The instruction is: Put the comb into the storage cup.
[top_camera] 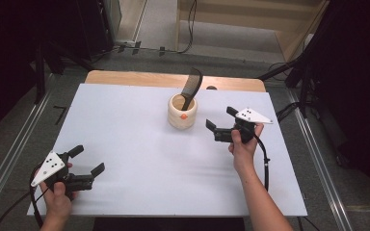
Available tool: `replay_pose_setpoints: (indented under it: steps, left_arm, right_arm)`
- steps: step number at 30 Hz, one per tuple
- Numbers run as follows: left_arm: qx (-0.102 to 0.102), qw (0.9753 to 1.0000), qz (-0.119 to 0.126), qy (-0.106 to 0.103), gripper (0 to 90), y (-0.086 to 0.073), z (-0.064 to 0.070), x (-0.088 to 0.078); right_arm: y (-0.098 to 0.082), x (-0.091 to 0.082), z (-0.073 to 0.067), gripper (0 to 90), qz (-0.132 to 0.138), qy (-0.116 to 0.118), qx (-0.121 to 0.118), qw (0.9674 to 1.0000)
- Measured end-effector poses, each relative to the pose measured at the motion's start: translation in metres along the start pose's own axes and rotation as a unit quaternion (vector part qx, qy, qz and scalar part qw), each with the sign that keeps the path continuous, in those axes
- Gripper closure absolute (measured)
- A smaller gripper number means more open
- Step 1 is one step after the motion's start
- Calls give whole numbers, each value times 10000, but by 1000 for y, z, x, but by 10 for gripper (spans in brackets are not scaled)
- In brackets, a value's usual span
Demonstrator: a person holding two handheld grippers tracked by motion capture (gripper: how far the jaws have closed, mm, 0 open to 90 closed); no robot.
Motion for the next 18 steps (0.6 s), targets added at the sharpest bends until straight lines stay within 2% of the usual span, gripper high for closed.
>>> replay_pose_setpoints:
  steps: [9,18]
  left_arm:
    - [4,10000,-1,12,0,0,0,0]
    - [9,10000,-2,20,0,0,0,0]
  right_arm:
    - [-9,-21,9,0,10,-95,-26,10000]
    - [-15,-41,17,0,64,-194,52,9998]
Point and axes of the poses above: each handheld gripper's, and its own axes: x roughly forward along the jaws, y roughly out of its top, z roughly to its right, the point moved 9 cm from there along x, roughly forward along the jaws, and after that the axes turned 10 degrees about z, right-handed, at the moved point
